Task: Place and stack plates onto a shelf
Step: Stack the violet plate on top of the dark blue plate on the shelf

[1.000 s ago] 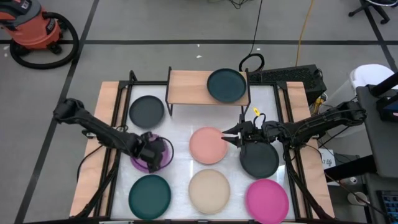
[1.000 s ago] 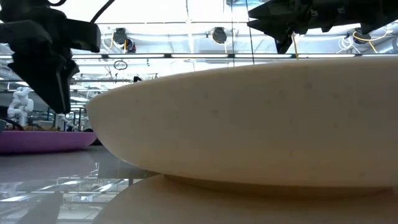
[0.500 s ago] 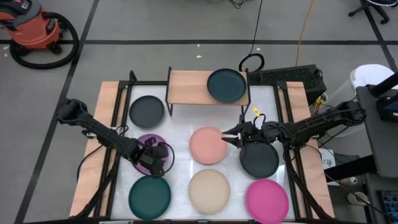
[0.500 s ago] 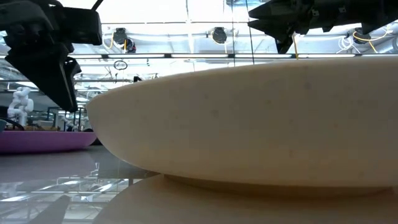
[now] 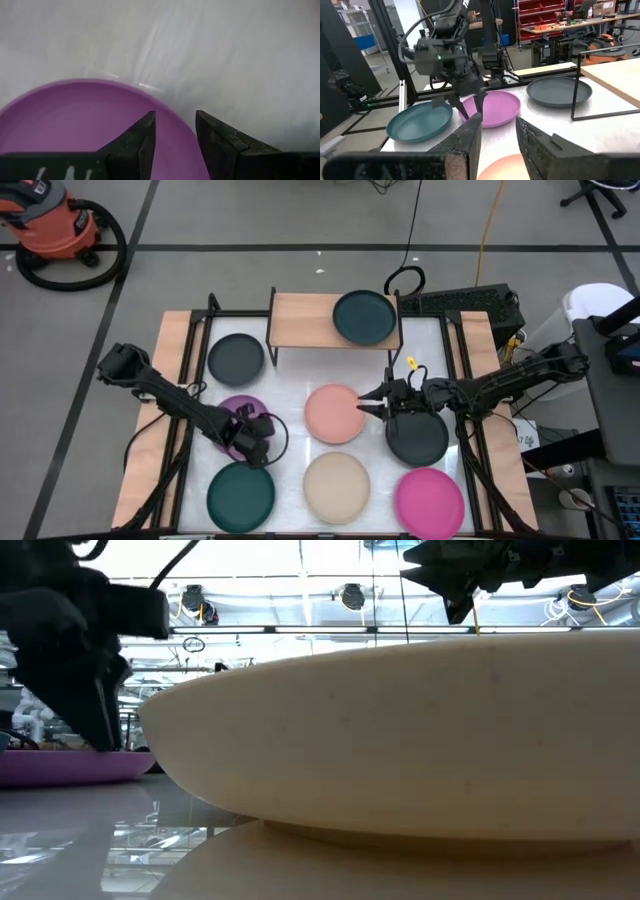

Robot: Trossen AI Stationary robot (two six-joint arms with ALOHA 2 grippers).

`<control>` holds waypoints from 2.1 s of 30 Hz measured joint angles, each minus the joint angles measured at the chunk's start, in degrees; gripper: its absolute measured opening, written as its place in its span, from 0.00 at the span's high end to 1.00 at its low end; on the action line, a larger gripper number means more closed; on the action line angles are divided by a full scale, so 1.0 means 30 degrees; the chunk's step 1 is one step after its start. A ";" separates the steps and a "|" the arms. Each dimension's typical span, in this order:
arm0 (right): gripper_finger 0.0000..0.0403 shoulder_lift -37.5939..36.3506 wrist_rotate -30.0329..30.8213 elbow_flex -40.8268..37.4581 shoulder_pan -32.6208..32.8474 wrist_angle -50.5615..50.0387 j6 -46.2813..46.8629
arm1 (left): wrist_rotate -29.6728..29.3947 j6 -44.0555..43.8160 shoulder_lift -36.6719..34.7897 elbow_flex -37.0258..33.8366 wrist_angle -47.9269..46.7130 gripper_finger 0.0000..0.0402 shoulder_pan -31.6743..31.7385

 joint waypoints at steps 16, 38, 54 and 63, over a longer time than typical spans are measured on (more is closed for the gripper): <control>0.74 0.0000 0.0000 0.0000 0.0000 -0.0137 0.0357 | 0.0119 0.0221 0.2052 0.0083 -0.1021 0.65 0.0969; 0.74 0.0000 0.0005 0.0000 0.0000 -0.0248 0.0357 | -0.0149 0.5115 0.1959 0.5653 -0.3477 0.97 -0.2623; 0.74 0.0000 0.0087 0.0000 0.0000 0.0578 0.0021 | -0.5305 1.3863 0.1956 1.0262 -0.4861 0.97 -0.0319; 0.74 -0.0832 0.0022 0.0000 0.0000 0.3105 -0.2840 | -0.2932 2.4430 0.1930 1.3156 -0.2055 0.97 0.6853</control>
